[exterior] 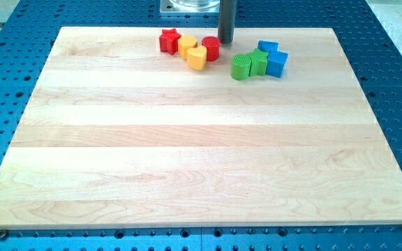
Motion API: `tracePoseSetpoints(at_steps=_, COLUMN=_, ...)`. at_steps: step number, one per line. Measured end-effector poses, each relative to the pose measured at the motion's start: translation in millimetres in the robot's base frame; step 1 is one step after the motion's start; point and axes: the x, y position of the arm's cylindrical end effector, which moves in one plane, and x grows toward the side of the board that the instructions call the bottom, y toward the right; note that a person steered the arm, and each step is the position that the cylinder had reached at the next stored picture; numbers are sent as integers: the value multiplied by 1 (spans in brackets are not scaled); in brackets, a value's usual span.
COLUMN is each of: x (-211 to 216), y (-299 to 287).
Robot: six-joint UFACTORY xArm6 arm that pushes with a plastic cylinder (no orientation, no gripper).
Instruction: Move the red star to the left of the heart
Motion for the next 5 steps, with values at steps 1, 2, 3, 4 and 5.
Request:
tracePoseSetpoints(at_steps=1, x=-15, y=-3)
tracePoseSetpoints(at_steps=2, x=-13, y=-31)
tracePoseSetpoints(at_steps=3, x=-13, y=-80)
tracePoseSetpoints(at_steps=4, x=-13, y=-97)
tracePoseSetpoints(at_steps=5, x=-11, y=-101)
